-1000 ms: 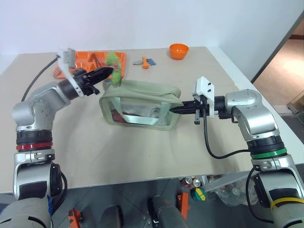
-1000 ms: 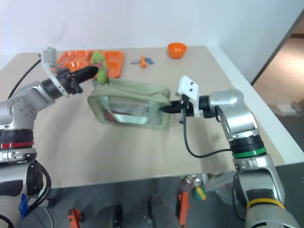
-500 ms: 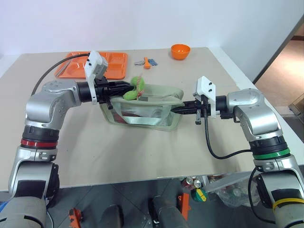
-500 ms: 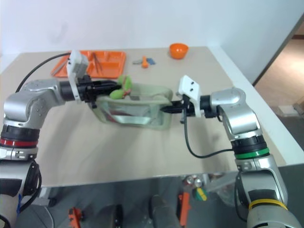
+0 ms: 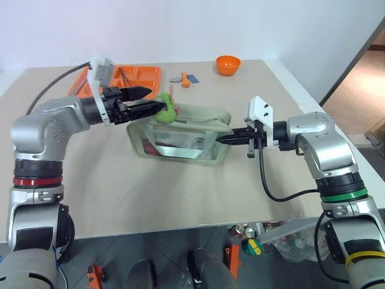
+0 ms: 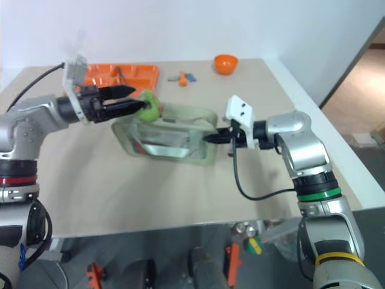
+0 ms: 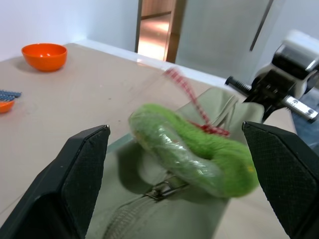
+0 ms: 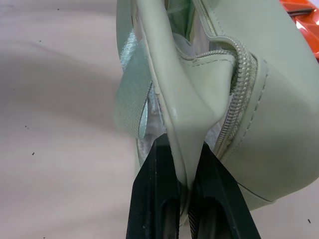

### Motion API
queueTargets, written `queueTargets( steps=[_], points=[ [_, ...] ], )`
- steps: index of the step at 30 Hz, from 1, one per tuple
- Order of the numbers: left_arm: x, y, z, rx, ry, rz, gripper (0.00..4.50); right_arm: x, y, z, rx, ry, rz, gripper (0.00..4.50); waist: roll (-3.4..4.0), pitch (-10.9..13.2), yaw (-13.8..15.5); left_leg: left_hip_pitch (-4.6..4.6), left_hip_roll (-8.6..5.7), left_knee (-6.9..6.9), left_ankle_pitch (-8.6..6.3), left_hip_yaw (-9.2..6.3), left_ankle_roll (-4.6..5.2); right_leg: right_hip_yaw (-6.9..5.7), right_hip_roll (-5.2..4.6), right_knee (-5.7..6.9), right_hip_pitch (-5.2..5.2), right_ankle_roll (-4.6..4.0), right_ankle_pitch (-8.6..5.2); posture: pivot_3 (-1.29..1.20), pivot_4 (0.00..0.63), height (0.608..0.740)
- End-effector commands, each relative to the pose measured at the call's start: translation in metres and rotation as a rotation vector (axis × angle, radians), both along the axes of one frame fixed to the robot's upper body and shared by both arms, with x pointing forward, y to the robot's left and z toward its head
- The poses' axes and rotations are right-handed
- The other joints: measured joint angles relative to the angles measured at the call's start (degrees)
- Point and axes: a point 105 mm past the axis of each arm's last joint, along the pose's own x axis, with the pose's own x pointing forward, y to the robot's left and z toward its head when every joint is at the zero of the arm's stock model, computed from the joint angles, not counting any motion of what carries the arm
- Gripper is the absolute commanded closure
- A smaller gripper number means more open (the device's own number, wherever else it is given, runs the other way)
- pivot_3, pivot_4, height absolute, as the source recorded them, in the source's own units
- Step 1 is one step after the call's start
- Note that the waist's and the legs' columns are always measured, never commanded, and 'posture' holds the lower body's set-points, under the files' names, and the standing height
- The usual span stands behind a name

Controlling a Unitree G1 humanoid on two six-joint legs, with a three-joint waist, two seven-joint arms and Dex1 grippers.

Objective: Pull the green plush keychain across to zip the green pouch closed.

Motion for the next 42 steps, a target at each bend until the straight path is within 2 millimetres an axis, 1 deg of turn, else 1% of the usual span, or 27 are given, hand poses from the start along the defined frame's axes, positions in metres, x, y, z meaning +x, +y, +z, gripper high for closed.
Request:
queueTargets(
  steps=[1, 7, 10, 11, 13, 15, 19, 24, 28, 32, 36, 37, 38, 39, 40, 42],
  points=[
    [-0.016, 0.018, 0.026, -0.075, -0.059, 0.009, 0.02, -0.003, 0.004, 0.015, 0.008, -0.054, 0.031, 4.50, 0.00, 0.0, 0.0, 0.00, 0.00, 0.00, 0.00, 0.00, 0.00, -0.02, 0.00, 0.00, 0.00, 0.00, 0.00, 0.00, 0.150, 0.740],
    [-0.034, 0.037, 0.019, -0.078, -0.037, 0.025, 0.02, -0.003, 0.006, 0.014, 0.007, -0.049, 0.041, 4.50, 0.00, 0.0, 0.0, 0.02, 0.01, 0.00, 0.00, 0.00, 0.00, -0.02, 0.00, 0.00, 0.00, 0.00, 0.00, 0.00, 0.150, 0.740],
    [-0.044, 0.051, 0.002, -0.018, -0.007, 0.054, 0.02, -0.004, 0.007, 0.013, 0.007, -0.046, 0.048, 4.50, 0.00, 0.0, -0.2, 0.03, 0.02, 0.00, 0.00, 0.00, 0.00, -0.02, 0.00, 0.00, 0.00, -0.01, 0.00, 0.00, 0.150, 0.740],
    [-0.044, 0.056, -0.009, 0.025, 0.016, 0.074, 0.02, -0.004, 0.007, 0.013, 0.006, -0.045, 0.049, 4.50, 0.00, 0.0, -0.2, 0.03, 0.03, -0.02, 0.00, 0.01, 0.00, -0.02, 0.01, 0.00, -0.01, -0.02, -0.01, 0.00, 0.150, 0.740],
    [-0.044, 0.064, -0.025, 0.075, 0.058, 0.101, 0.02, -0.004, 0.008, 0.012, 0.004, -0.042, 0.052, 4.50, 0.00, 0.0, -0.2, 0.06, 0.03, -0.06, 0.00, 0.00, 0.00, -0.04, 0.01, 0.01, -0.01, -0.06, -0.04, 0.00, 0.150, 0.740],
    [-0.041, 0.067, -0.031, 0.092, 0.072, 0.121, 0.02, -0.003, 0.008, 0.012, 0.002, -0.038, 0.053, 4.50, -0.01, 0.0, 0.0, 0.06, 0.03, -0.05, 0.00, -0.04, 0.00, -0.09, 0.01, 0.01, -0.01, -0.08, -0.04, 0.00, 0.150, 0.740],
    [-0.035, 0.062, -0.033, 0.071, 0.079, 0.112, 0.02, -0.006, 0.009, 0.011, 0.004, -0.032, 0.066, 4.50, -0.01, 0.0, 0.0, 0.04, 0.03, 0.02, 0.00, -0.01, 0.00, -0.07, 0.00, 0.01, 0.00, -0.05, -0.02, 0.00, 0.150, 0.740],
    [-0.027, 0.049, -0.052, 0.091, 0.122, 0.069, 0.02, -0.007, 0.008, 0.012, 0.007, -0.032, 0.063, 4.50, -0.01, 0.0, 0.0, 0.06, 0.02, -0.02, 0.00, 0.01, 0.00, -0.04, 0.01, 0.01, 0.00, -0.05, -0.03, 0.00, 0.150, 0.740],
    [-0.016, 0.048, -0.058, 0.108, 0.135, 0.076, 0.02, -0.008, 0.007, 0.013, 0.012, -0.033, 0.058, 4.50, -0.01, 0.0, 0.0, 0.04, 0.03, -0.02, 0.00, -0.01, 0.00, -0.06, 0.03, 0.01, 0.00, -0.06, -0.03, 0.00, 0.150, 0.740],
    [-0.011, 0.051, -0.057, 0.102, 0.138, 0.078, 0.02, -0.008, 0.005, 0.012, 0.012, -0.031, 0.049, 4.50, -0.01, 0.0, 0.0, 0.04, 0.03, -0.03, 0.00, 0.00, 0.00, -0.05, 0.03, 0.01, 0.00, -0.06, -0.03, 0.00, 0.150, 0.740],
    [-0.008, 0.050, -0.052, 0.086, 0.128, 0.072, 0.02, -0.009, 0.003, 0.011, 0.011, -0.029, 0.041, 4.50, -0.01, 0.0, 0.0, 0.03, 0.03, -0.03, 0.00, 0.00, 0.00, -0.06, 0.02, 0.01, 0.00, -0.06, -0.03, 0.00, 0.150, 0.740],
    [-0.008, 0.049, -0.050, 0.079, 0.124, 0.066, 0.52, -0.009, 0.003, 0.011, 0.011, -0.028, 0.040, 4.50, -0.01, 0.0, 0.0, 0.02, 0.03, -0.03, 0.00, -0.01, 0.01, -0.06, 0.02, 0.01, 0.00, -0.06, -0.03, 0.00, 0.150, 0.740],
    [-0.010, 0.048, -0.049, 0.073, 0.117, 0.055, 0.70, -0.008, 0.003, 0.011, 0.011, -0.028, 0.039, 4.50, -0.01, 0.0, 0.0, 0.02, 0.03, -0.02, 0.00, -0.01, 0.00, -0.06, 0.02, 0.01, 0.00, -0.06, -0.03, 0.00, 0.150, 0.740],
    [-0.011, 0.047, -0.048, 0.071, 0.112, 0.047, 0.97, -0.008, 0.003, 0.011, 0.011, -0.028, 0.038, 4.50, -0.01, 0.0, 0.0, 0.02, 0.03, -0.02, 0.00, -0.01, 0.00, -0.06, 0.02, 0.01, 0.00, -0.05, -0.03, 0.00, 0.150, 0.740],
    [-0.012, 0.047, -0.048, 0.071, 0.111, 0.044, 1.42, -0.008, 0.003, 0.011, 0.011, -0.028, 0.038, 4.50, -0.01, 0.0, 0.0, 0.02, 0.02, -0.01, 0.00, 0.00, 0.00, -0.05, 0.01, 0.01, 0.00, -0.05, -0.03, 0.00, 0.150, 0.740],
    [-0.013, 0.048, -0.049, 0.069, 0.118, 0.045, 2.01, -0.008, 0.003, 0.012, 0.012, -0.029, 0.037, 4.50, -0.01, 0.0, 0.0, 0.03, 0.02, -0.01, 0.00, 0.00, 0.01, -0.05, 0.01, 0.01, 0.00, -0.05, -0.03, 0.00, 0.150, 0.740]
  ],
)
